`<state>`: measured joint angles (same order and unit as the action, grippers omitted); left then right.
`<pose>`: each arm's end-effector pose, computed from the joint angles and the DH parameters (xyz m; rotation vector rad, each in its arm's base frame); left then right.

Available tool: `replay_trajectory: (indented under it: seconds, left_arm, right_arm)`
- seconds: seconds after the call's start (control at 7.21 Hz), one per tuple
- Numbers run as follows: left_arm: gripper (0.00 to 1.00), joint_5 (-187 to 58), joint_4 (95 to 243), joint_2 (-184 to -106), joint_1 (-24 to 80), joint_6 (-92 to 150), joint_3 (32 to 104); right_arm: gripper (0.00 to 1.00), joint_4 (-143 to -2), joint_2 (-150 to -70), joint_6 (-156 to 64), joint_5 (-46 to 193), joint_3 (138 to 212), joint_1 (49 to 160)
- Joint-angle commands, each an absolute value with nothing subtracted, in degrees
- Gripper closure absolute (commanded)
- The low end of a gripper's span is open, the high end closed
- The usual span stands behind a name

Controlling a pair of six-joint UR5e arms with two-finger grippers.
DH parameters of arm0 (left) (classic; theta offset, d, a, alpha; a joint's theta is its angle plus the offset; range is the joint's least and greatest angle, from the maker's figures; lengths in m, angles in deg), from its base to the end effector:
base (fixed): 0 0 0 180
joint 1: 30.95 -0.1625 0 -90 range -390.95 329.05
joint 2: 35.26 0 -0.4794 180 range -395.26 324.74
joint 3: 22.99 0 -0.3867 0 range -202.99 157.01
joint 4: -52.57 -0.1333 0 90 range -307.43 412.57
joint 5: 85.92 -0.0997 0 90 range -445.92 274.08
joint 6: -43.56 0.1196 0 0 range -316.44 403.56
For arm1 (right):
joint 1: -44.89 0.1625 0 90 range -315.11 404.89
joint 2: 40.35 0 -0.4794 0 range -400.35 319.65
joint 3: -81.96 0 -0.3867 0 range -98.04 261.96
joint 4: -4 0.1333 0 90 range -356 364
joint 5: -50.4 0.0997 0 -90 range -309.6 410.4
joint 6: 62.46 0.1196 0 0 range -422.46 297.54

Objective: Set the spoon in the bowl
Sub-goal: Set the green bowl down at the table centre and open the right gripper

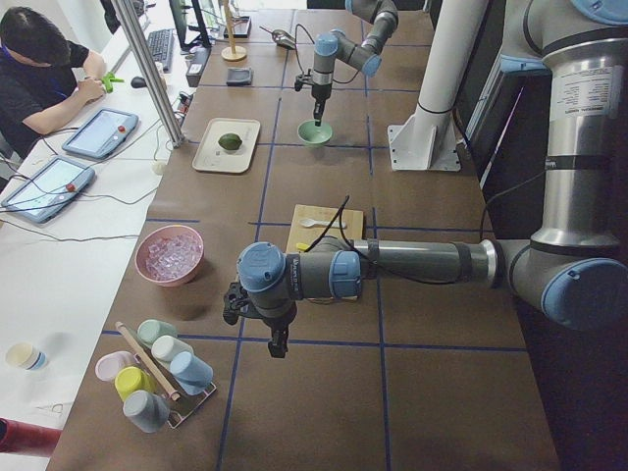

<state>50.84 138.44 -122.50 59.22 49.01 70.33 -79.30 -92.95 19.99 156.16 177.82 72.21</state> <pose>-0.0475 -0.4579 0.7255 -0.0187 0.8179 0.0615 -0.5979 -0.4223 0.2761 0.0140 -0.9047 0.2013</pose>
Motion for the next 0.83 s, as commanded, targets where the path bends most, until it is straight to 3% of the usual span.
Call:
replay_trajectory:
  seconds: [0.0, 0.69]
  left_arm:
    - [0.0, 50.84, 138.44, -122.54, 59.22, 49.01, 70.26]
    - [0.0, 50.76, 139.31, -122.63, 59.22, 49.09, 70.53]
  right_arm:
    - [0.0, -79.24, -93.09, 19.98, 156.14, 178.63, 72.31]
    - [0.0, -79.41, -93.0, 19.98, 156.57, 179.95, 73.28]
